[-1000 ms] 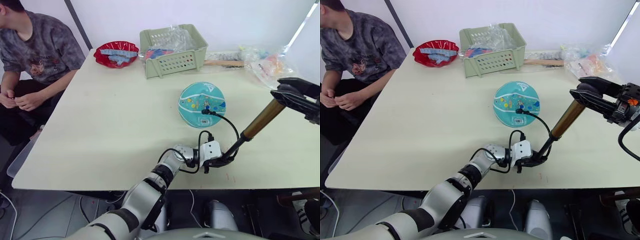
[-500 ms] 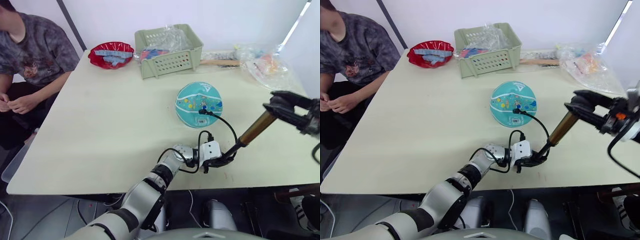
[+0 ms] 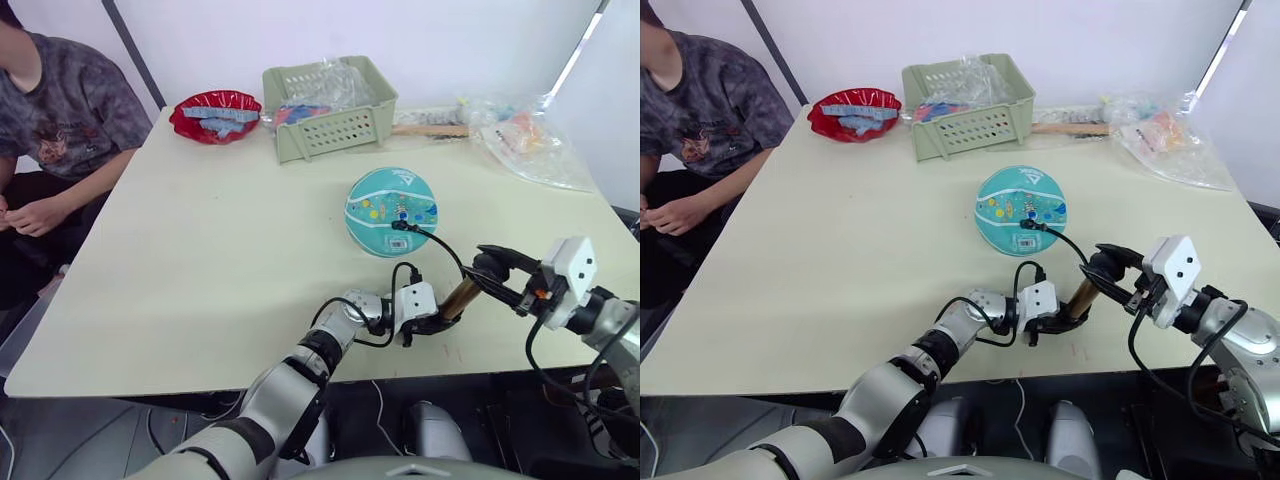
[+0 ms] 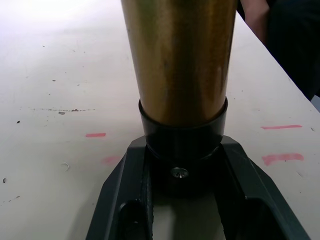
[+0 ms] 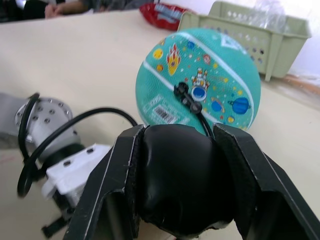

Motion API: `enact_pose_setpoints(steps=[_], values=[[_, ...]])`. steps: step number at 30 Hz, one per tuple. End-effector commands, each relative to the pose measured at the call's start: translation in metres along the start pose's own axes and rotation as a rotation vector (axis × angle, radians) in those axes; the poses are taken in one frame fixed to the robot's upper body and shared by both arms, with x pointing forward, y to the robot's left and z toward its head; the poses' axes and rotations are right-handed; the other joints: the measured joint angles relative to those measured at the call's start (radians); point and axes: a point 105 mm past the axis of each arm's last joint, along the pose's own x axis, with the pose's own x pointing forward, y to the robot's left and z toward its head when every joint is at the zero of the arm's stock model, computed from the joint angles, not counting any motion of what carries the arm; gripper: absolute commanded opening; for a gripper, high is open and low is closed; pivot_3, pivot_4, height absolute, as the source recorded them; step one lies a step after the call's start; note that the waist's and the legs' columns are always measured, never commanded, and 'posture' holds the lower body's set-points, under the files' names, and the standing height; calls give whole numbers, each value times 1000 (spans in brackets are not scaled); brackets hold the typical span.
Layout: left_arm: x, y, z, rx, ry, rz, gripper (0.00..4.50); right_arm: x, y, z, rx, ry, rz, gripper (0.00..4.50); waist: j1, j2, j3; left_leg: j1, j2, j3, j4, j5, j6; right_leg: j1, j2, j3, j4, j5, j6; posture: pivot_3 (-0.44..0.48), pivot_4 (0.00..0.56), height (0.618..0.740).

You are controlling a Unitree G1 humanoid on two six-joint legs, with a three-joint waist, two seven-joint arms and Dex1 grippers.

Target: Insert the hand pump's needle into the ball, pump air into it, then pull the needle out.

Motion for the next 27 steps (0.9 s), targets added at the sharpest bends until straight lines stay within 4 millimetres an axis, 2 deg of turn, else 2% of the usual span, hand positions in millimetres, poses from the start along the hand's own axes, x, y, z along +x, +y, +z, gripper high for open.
enact_pose_setpoints(steps=[1, 6, 8, 12, 14, 20, 23, 27], values=[[4, -20, -16, -26, 56, -85, 1128, -3, 9, -42, 96, 157, 16, 1635, -1, 0, -1, 0, 0, 0, 0, 0, 0, 0, 0, 0, 0, 0, 0, 0, 150, 740], [3, -21, -18, -23, 63, -92, 1128, -4, 2, 1, 40, 60, 45, 1635, -1, 2, 1, 0, 0, -1, 0, 0, 0, 1, 0, 0, 0, 0, 0, 0, 150, 740], [3, -21, -18, -22, 64, -93, 1128, -5, -3, 28, 17, 9, 53, 1634, 0, 6, 4, 0, 0, -1, 0, 0, 0, 1, -1, -1, 0, 0, 0, 0, 150, 740], [2, -21, -18, -21, 67, -95, 1128, -10, -9, 59, -9, -23, 70, 1633, 6, 13, 10, -3, -1, -1, 0, 0, 0, -1, -1, -1, 0, 1, -1, 0, 150, 740], [3, -21, -18, -20, 68, -97, 1128, -16, -17, 77, -30, -20, 70, 1633, 9, 17, 14, -4, -2, -1, 0, 0, 0, -1, -2, -1, -1, 1, -1, 0, 150, 740], [3, -21, -18, -17, 68, -102, 1128, -40, -36, 132, -50, -111, 49, 1633, 24, 17, 21, -5, -2, -1, 0, 0, 0, -1, -1, -2, -1, 1, -1, 0, 150, 740], [3, -21, -18, -17, 70, -103, 1128, -46, -42, 150, -58, -134, 39, 1633, 23, 16, 22, -5, -2, -1, 0, 0, 0, -1, -1, -2, -1, 1, -1, 0, 150, 740], [3, -19, -17, -18, 72, -98, 1128, -50, -46, 160, -80, -125, 31, 1633, 23, 16, 22, -5, -2, -1, 0, 0, 0, -1, -1, -2, -1, 1, -1, 0, 150, 740]])
